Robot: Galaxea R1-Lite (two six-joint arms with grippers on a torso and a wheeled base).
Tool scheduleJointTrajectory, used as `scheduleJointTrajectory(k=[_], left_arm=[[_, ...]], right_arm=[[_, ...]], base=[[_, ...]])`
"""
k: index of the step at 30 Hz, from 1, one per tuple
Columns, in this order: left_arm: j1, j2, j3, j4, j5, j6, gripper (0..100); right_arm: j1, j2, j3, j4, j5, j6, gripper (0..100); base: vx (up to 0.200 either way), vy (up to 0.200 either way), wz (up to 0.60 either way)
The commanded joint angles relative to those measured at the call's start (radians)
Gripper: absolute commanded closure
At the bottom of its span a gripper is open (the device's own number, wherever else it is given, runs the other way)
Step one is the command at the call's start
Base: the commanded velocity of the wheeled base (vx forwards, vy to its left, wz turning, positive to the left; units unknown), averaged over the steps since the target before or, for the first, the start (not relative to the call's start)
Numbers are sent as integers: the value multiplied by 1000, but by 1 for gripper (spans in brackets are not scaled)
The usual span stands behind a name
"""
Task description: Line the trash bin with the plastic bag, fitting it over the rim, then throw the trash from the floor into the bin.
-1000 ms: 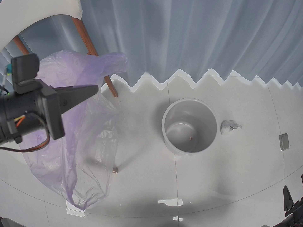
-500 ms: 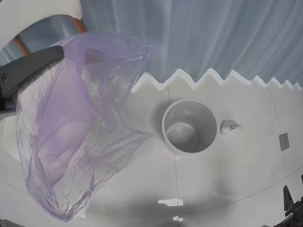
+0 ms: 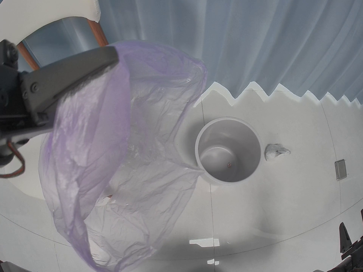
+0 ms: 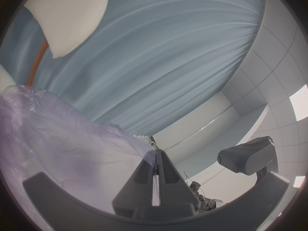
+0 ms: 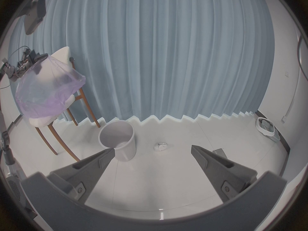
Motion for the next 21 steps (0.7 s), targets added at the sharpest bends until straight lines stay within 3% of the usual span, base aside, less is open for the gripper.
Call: scheduleJointTrajectory(k=[1, 13, 19, 21], left_arm=[[21, 145, -20, -73, -45, -5, 100], [36, 156, -59, -104, -65, 1, 100], [67, 93, -46, -113, -72, 15, 100], [68, 80, -56, -102, -79, 29, 100]], right_arm=[[0, -16, 15, -1, 0, 0, 0], [0, -16, 15, -1, 0, 0, 0], [0, -16, 15, -1, 0, 0, 0], [0, -16, 15, -1, 0, 0, 0]], base=[[0, -200, 0], [0, -200, 0], [0, 0, 0], [200, 0, 0]])
